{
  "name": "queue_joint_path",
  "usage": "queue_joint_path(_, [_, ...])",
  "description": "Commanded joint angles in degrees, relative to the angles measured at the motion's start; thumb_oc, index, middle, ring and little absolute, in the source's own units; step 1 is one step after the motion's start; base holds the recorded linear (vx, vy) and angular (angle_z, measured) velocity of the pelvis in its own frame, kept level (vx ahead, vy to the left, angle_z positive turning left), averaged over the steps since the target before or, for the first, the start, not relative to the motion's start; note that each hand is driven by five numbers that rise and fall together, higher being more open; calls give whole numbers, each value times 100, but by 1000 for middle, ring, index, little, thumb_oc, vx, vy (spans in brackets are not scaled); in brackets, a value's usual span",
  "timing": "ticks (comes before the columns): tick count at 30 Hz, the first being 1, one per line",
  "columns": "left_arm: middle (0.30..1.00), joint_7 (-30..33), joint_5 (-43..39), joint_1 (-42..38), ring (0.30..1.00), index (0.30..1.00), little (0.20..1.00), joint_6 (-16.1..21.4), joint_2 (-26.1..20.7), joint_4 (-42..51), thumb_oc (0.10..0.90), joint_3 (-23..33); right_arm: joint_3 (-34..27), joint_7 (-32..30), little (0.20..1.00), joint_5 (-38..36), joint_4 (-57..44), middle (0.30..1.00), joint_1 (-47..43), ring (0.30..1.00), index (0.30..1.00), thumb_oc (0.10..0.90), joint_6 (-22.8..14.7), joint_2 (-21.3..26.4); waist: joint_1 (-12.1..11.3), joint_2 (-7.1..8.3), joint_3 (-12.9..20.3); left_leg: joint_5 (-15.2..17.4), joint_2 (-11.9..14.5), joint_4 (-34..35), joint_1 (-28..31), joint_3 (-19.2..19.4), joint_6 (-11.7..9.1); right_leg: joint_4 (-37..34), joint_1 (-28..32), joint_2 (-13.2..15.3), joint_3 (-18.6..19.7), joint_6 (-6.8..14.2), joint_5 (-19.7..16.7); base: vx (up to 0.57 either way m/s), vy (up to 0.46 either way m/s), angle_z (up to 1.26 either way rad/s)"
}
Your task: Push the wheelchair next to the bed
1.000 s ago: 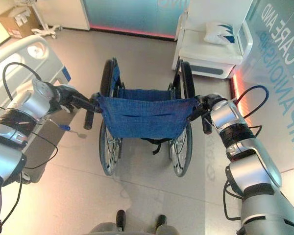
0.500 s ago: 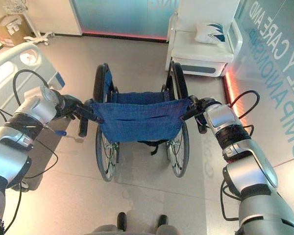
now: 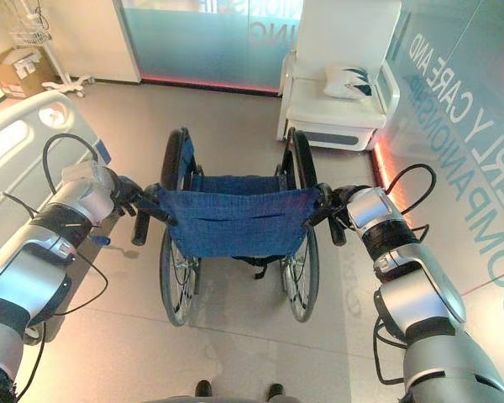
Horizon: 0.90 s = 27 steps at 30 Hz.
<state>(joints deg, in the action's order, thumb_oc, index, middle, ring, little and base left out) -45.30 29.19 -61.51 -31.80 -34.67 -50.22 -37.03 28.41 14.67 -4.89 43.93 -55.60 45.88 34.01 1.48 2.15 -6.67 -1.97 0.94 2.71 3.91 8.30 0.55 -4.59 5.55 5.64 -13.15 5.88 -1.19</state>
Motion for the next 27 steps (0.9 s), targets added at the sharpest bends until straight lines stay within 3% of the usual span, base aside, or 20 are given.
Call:
queue_joint_path(1, [900,-225,757,676,900,900,900,-281,172,-1079,800,-500,518,13,900,563,218,900,-9,900,900,800,-245,368,-9,-78,-428,511,-112,-307,-90,88,-6,585,-282,-219,151,-169,337,0,0,0])
queue_joint_path(3, [900,-176,731,711,900,900,900,-287,206,-1100,800,-484,533,6,900,561,213,900,-10,900,900,800,-314,344,-13,-77,-436,509,-114,-311,-94,83,-7,590,-284,-220,151,-171,339,0,0,0])
queue_joint_path(4, [439,-12,559,779,439,439,439,-293,254,-1099,493,-439,571,-30,300,605,69,300,6,300,300,400,-472,292,-20,-68,-442,505,-124,-319,-96,73,-10,599,-281,-217,149,-175,346,0,0,0])
queue_joint_path(5, [300,263,309,828,300,300,300,-291,276,-1101,400,-406,588,22,300,787,-20,300,17,300,300,400,-565,262,-20,-65,-443,508,-128,-326,-101,72,-7,614,-292,-215,152,-177,354,0,0,0])
queue_joint_path(12, [300,1851,-652,1259,300,300,300,-75,310,-878,400,13,476,-372,300,663,-504,300,248,300,300,400,-544,233,-71,-69,-488,505,-120,-344,-121,39,1,657,-312,-217,149,-192,383,0,0,1])
queue_joint_path(20, [300,2428,-994,1515,300,300,300,256,130,-588,400,235,464,-415,300,1291,-716,300,342,300,300,400,-813,283,-153,-114,-581,523,-149,-445,-176,-7,20,748,-349,-177,87,-206,389,0,4,1])
queue_joint_path(27, [300,3202,-1970,1438,300,300,300,632,-60,-346,400,447,562,-638,300,1390,-569,300,180,300,300,400,-959,237,-252,-147,-631,578,-203,-594,-236,-37,57,875,-382,-91,36,-198,410,13,56,2])
